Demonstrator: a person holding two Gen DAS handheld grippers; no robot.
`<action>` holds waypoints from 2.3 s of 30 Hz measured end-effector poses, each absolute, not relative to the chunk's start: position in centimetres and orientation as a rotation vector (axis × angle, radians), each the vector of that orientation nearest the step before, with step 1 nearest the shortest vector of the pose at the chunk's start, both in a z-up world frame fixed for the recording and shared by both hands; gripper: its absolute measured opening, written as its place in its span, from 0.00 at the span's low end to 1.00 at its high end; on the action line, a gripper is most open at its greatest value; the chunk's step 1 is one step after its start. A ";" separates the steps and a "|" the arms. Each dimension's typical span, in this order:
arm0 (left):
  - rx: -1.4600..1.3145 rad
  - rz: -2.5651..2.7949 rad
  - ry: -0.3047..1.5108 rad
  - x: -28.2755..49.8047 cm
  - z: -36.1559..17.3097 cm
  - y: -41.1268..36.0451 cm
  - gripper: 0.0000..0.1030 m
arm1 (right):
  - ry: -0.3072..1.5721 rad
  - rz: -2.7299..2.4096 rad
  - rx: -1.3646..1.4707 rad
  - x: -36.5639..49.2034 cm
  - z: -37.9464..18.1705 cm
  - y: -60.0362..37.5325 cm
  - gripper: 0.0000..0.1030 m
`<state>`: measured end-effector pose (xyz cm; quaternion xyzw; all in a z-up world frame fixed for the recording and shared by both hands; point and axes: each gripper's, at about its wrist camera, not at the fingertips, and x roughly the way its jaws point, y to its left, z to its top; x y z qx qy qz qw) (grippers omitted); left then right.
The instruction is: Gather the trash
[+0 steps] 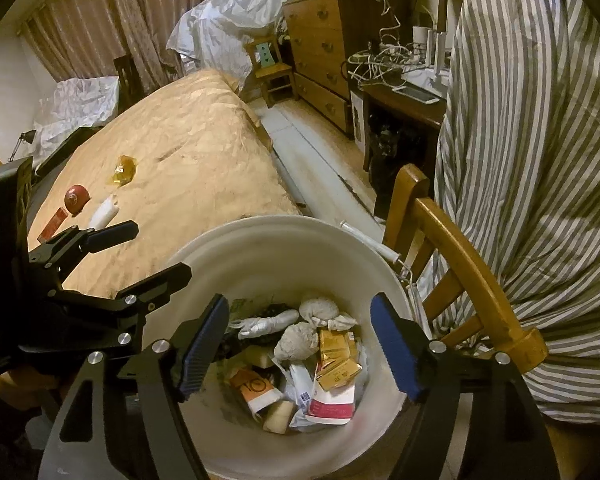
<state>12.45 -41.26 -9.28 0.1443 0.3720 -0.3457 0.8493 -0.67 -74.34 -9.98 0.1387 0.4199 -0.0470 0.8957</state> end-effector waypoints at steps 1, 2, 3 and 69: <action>0.302 -0.729 0.782 12.4 -9.2 -41.1 0.91 | 0.866 -0.099 0.286 -0.8 -10.0 -74.3 0.73; 0.300 -0.729 0.781 12.3 -9.1 -41.0 0.93 | 0.859 -0.103 0.285 -1.1 -9.8 -74.1 0.74; 0.298 -0.729 0.780 12.2 -9.1 -41.0 0.94 | 0.854 -0.106 0.283 -1.3 -9.7 -74.0 0.75; 0.185 -0.832 0.467 -5.0 0.0 -25.1 0.95 | 0.447 -0.288 0.177 -28.7 -2.0 -60.7 0.95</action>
